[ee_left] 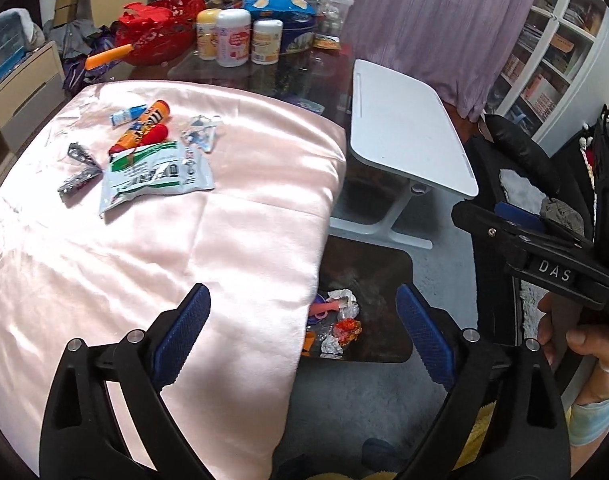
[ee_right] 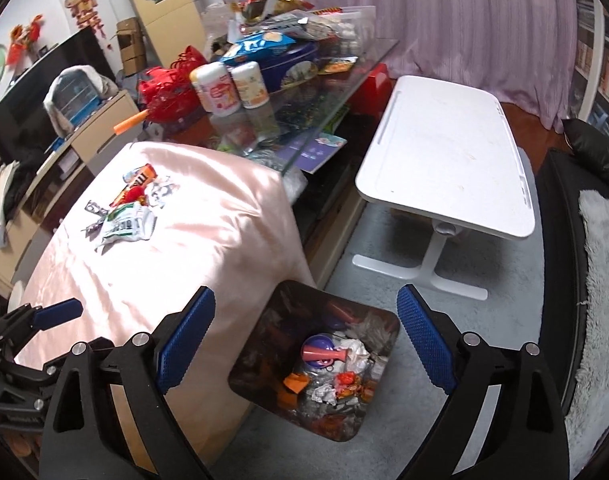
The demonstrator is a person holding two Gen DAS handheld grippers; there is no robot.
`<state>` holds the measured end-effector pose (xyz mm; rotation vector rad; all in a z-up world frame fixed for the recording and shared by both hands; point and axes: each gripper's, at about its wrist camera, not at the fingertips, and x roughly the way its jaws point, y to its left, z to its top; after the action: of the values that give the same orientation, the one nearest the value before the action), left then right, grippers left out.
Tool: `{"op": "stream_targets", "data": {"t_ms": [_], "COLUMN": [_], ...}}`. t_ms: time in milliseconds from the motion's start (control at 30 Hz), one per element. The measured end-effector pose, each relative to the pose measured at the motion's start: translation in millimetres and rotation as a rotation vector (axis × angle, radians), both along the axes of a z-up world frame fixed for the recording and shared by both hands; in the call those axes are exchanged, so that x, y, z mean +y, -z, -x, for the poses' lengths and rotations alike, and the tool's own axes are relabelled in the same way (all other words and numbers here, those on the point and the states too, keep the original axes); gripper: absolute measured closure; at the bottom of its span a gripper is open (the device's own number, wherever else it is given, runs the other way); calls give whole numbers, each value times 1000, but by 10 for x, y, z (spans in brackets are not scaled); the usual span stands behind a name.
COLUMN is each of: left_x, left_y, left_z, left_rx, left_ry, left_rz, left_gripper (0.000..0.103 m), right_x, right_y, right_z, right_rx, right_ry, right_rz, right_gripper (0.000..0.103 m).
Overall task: Collect trash
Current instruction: 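Move both open tools back over the table toward the blister pack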
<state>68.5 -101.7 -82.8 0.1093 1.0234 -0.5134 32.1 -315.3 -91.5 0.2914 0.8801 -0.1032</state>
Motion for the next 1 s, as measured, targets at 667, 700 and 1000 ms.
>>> {"op": "stream_targets", "data": {"t_ms": [667, 700, 1000], "left_x": [1426, 1459, 1482], "left_y": [-94, -87, 83], "left_z": [-842, -900, -1368], "left_rx": [-78, -82, -88], "left_ry": [-276, -282, -272], "left_rz": [27, 23, -20], "left_gripper": [14, 14, 21], "right_x": [1170, 1196, 1303], "right_y": [-63, -48, 216], "right_z": [-1159, -1218, -1664], "right_rx": [-49, -49, 0], "right_ry": [-174, -176, -199], "right_rz": [-4, -5, -25], "right_gripper": [11, 11, 27]}}
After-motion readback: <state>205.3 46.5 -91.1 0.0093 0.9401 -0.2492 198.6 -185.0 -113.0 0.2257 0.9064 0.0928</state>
